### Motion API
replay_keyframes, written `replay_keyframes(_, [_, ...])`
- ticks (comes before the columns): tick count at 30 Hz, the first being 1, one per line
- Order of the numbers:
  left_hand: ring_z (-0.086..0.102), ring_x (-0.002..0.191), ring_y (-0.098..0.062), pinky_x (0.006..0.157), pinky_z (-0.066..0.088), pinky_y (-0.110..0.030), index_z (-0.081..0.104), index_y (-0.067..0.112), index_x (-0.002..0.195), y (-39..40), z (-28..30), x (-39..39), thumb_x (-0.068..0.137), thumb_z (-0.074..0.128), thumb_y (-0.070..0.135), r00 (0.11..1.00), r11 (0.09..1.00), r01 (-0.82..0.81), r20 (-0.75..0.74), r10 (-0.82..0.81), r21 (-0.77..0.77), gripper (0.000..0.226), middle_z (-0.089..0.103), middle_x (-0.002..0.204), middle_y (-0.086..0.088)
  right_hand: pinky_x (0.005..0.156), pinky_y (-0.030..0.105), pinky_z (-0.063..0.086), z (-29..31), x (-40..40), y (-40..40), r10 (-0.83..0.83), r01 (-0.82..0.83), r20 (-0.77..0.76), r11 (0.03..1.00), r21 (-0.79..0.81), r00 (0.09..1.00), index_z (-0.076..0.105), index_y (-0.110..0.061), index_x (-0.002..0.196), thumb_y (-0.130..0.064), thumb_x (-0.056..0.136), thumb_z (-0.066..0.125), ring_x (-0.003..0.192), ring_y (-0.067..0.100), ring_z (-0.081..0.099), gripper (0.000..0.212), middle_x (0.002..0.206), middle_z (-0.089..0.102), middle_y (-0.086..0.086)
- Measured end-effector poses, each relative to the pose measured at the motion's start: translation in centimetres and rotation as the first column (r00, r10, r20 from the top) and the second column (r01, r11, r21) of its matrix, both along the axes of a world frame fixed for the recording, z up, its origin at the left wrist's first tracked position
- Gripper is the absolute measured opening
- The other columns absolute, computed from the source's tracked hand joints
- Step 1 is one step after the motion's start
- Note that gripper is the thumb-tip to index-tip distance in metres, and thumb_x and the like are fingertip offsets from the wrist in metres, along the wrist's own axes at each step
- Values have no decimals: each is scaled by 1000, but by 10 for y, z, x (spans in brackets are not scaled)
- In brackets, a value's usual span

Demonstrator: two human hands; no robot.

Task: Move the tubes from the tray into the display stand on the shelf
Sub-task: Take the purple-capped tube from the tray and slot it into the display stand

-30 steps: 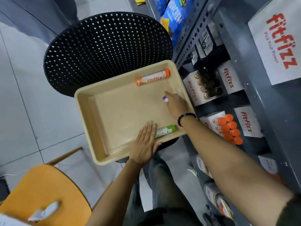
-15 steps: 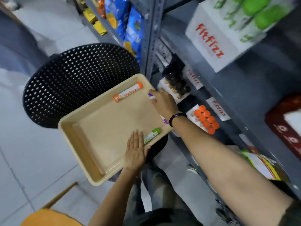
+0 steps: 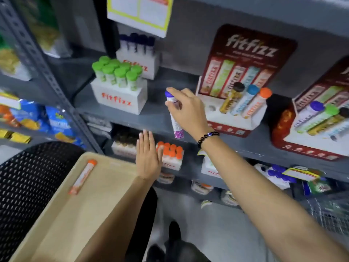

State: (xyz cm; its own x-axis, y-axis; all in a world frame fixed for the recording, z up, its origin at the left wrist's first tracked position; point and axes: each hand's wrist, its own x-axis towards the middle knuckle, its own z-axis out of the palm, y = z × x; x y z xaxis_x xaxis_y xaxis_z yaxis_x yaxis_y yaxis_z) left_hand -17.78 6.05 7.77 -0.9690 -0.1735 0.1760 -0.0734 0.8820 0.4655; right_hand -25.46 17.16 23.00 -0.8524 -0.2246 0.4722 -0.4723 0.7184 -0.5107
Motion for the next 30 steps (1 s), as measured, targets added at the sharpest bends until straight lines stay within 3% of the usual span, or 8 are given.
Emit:
replay_keyframes(5, [22,138,-42,113,16,-47,28,-9,139,22,27,-70,94,0,53,992,989,129,-4,-129,-70,82,26,147,-29,73,30,49,31,-20,60,-131,127,-45,988,-91,990,66,-18,115,-20,81,66,79,24,62,34,92,66,9])
replay_keyframes(9, [4,143,-34,118,4,-43,11,-4,145,34,24,-109,99,17,45,980,979,172,117,-159,-111,68,9,154,-22,82,34,53,46,-42,87,-187,182,-43,978,-101,981,66,-17,115,-22,78,64,90,26,64,37,102,70,8])
replay_keyframes(12, [-2,144,-29,118,0,-41,4,1,147,38,16,-120,100,16,43,969,965,169,215,-125,-201,64,2,156,-18,84,41,55,55,-59,97,-182,186,40,977,-103,982,61,-15,119,-23,75,66,92,27,66,45,106,71,8])
replay_keyframes(15, [-4,144,-28,118,-1,-40,3,5,148,39,15,-121,99,12,44,963,952,170,249,-105,-255,64,-1,157,-16,95,34,49,65,-74,104,-188,208,209,975,-77,960,53,-14,129,-22,73,67,108,24,60,58,119,67,6])
replay_keyframes(19, [-5,144,-28,118,-2,-40,2,6,148,39,17,-122,99,10,45,958,946,180,266,-106,-271,63,-2,157,-14,79,25,47,80,-89,112,-156,179,349,983,-34,924,66,-17,109,-17,69,73,98,21,63,40,107,70,4])
replay_keyframes(22, [-6,144,-27,118,-2,-39,0,7,148,39,18,-121,98,9,45,950,942,189,293,-105,-278,64,-4,157,-14,76,23,45,86,-92,115,-76,101,435,994,-34,897,69,-17,99,-6,68,73,94,18,61,33,100,66,1])
replay_keyframes(26, [-8,143,-27,118,-3,-39,-2,8,148,39,19,-122,98,8,46,947,942,193,304,-105,-275,64,-6,157,-14,79,26,48,88,-92,115,-42,11,425,997,74,904,72,-15,96,10,69,64,100,21,59,37,113,66,3])
replay_keyframes(30, [-10,143,-27,117,-4,-39,-4,10,148,40,19,-121,97,5,48,945,936,188,316,-89,-298,65,-8,157,-12,80,28,51,86,-93,112,-86,24,380,986,164,921,73,-21,92,16,73,56,104,25,60,45,121,65,5])
